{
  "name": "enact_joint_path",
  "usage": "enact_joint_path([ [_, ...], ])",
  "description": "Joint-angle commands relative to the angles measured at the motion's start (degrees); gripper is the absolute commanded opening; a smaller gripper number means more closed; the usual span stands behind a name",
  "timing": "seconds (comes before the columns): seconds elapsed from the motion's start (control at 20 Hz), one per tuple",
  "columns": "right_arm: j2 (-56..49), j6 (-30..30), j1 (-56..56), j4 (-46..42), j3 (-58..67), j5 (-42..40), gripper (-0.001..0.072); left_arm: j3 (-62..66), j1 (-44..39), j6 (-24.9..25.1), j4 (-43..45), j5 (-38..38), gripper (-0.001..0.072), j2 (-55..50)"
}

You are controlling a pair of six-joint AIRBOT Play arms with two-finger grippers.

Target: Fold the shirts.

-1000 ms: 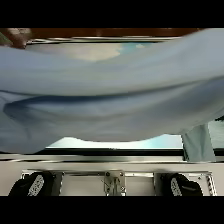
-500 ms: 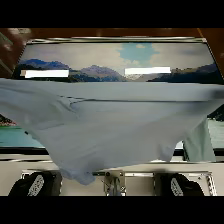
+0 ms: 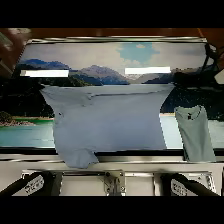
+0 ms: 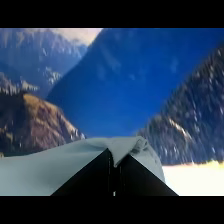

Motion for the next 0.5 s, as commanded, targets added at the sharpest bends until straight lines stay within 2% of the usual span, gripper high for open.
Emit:
enact_joint_path([
  [0.0,-9.20,-0.55,5.55,1.20,-1.09,-25.86,0.0058,-0.31,-3.21,5.88,-5.60,16.72,0.0033,-9.38],
  [0.1,-11.69,-0.17,6.10,1.22,-1.09,-34.34,0.0059,-0.31,-4.68,5.88,-5.62,22.97,0.0033,-12.74],
  [0.2,-13.68,0.22,5.75,1.18,-1.09,-37.18,0.0058,-0.31,-5.99,5.88,-5.60,26.73,0.0033,-15.58],
  [0.45,-19.02,1.18,5.62,1.25,-1.11,-32.20,0.0059,-0.33,-9.11,5.88,-5.57,29.59,0.0033,-21.90],
])
